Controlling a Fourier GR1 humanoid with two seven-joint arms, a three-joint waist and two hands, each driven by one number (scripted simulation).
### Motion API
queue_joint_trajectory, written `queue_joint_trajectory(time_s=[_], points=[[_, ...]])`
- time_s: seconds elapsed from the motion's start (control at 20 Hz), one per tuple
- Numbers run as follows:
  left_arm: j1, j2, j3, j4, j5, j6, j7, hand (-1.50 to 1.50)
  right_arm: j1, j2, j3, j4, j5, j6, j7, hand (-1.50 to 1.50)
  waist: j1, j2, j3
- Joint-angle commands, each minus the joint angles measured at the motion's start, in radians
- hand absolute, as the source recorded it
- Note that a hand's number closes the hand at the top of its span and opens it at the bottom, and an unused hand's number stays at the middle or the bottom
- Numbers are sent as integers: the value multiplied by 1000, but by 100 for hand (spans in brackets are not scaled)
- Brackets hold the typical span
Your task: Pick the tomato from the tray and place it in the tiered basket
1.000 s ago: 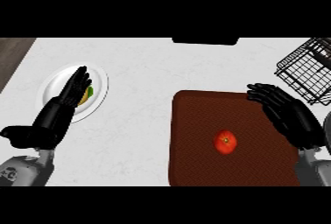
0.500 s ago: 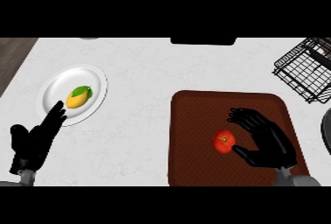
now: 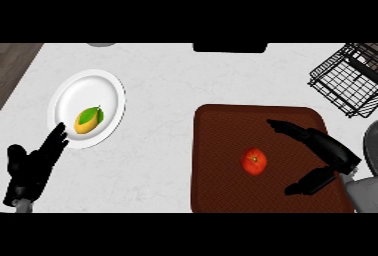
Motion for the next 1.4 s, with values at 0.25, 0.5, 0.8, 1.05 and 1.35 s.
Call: queue_joint_trajectory(time_s=[0.25, 0.5, 0.8, 1.05, 1.35], points=[[63, 38, 72, -27, 12, -76, 15, 0, -266, 46, 42, 121, 41, 216, 140, -150, -15, -5, 0], [58, -9, 72, -9, -31, -57, 24, 0, -300, 98, 52, 77, 14, 278, 330, -150, -21, -6, 0], [-13, -59, 92, 39, -56, -55, 25, 0, -266, 50, 37, 36, 27, 372, 428, -150, -32, -6, 0], [15, -85, 99, 31, -110, -57, 16, 0, -345, 67, -6, 161, 124, 409, 397, -150, -24, -4, 0], [76, -76, 152, -71, -93, -111, 70, 0, -300, 93, -39, 232, 221, 413, 297, -150, -22, -6, 0]])
